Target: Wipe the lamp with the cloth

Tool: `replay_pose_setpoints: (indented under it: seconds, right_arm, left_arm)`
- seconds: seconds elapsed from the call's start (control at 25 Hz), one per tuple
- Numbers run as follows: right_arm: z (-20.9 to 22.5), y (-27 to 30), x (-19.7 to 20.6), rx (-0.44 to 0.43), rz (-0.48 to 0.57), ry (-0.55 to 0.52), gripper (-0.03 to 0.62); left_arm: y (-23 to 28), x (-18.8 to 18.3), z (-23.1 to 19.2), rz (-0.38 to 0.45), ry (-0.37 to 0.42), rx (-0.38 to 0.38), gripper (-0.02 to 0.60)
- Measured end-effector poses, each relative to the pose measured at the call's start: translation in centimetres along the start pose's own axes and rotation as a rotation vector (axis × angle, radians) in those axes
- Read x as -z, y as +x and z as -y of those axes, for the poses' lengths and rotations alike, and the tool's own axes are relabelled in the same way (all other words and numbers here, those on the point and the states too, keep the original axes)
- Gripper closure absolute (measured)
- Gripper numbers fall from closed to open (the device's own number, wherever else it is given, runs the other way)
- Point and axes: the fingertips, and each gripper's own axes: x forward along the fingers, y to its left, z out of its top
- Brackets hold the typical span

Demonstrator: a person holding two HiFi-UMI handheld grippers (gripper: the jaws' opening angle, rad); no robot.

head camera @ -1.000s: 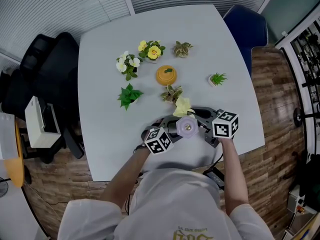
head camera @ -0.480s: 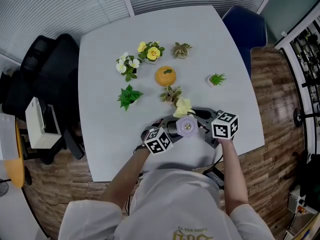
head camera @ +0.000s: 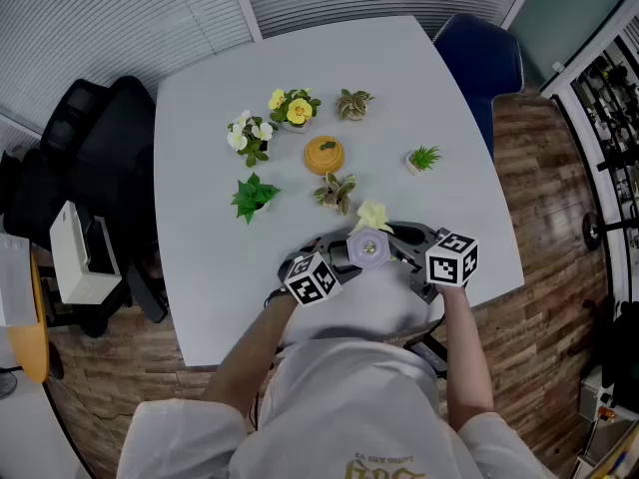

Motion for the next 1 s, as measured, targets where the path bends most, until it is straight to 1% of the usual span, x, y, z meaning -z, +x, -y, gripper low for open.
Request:
replay_pose_setpoints:
  seconds: [0.64,0.8,1.0]
  right_arm:
    - [-1.5,-1.9,1.1,0.018,0.036,0.022,0.523]
    - [-1.8,-2.3,1.3,0.010,0.043,0.030,0.523]
    - [-2.2,-3.0,0.5,-0.019,0.095,0.061,0.523]
  left_arm:
    - [0.0,0.0,0.1,-0.008,-0.004,0.000,0.301]
    - [0.0,0.0,0.1,-0.009,-0.007,0.003,0.301]
    - [0.0,0.0,0.2,-0.011,-0.008,0.002,0.301]
